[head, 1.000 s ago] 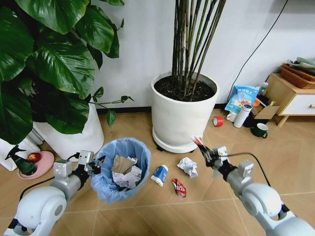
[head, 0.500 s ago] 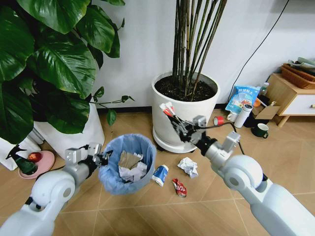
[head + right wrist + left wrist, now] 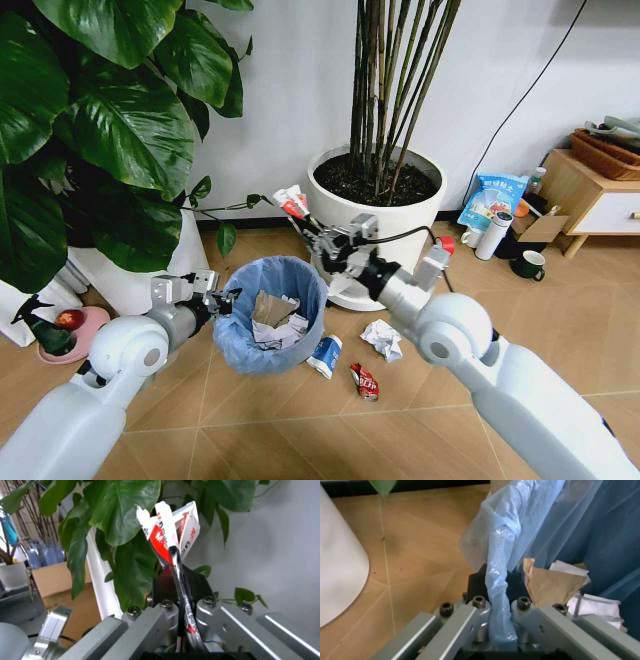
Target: Pick up the trash bin and place the garbage on the floor into it.
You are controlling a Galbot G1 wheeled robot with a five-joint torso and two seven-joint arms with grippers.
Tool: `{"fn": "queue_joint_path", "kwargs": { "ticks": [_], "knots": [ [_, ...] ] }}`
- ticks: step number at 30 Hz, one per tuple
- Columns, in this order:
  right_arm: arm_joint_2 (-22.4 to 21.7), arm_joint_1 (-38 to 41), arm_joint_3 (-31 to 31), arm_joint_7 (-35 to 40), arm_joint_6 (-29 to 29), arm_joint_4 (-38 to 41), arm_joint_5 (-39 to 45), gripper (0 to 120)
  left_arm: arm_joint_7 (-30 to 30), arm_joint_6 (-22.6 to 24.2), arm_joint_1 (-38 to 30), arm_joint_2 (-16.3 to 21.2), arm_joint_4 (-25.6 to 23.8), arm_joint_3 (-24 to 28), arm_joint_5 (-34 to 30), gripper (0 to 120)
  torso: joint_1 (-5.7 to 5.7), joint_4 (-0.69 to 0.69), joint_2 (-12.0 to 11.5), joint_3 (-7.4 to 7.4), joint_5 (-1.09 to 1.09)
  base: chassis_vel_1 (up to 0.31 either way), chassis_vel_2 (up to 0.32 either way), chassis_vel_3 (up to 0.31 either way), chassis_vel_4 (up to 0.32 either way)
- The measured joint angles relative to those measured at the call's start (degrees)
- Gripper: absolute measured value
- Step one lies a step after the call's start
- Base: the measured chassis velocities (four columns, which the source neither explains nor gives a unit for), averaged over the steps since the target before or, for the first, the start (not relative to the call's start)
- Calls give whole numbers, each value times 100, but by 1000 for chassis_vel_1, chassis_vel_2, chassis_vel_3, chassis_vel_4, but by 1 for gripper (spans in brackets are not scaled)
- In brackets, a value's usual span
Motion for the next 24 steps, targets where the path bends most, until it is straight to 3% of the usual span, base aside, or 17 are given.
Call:
{"fn": "queue_joint_path", "kwargs": {
  "ticks": [6, 9, 24],
  "knots": [
    [288, 126, -419, 44, 104, -428, -210, 0, -24, 0, 37, -3, 3, -30, 2, 0, 0, 0, 0, 0, 0, 0, 0, 0, 0],
    [293, 113, -498, 45, 104, -481, -272, 8, -17, 0, 74, 17, -1, -91, 12, 0, 0, 0, 0, -1, 1, 0, 0, 0, 0],
    [358, 25, -542, -31, 208, -711, -529, 64, 47, -1, 181, 8, -50, -209, 90, 0, -1, 0, 0, -1, 1, 0, 0, 0, 0]
  ]
}}
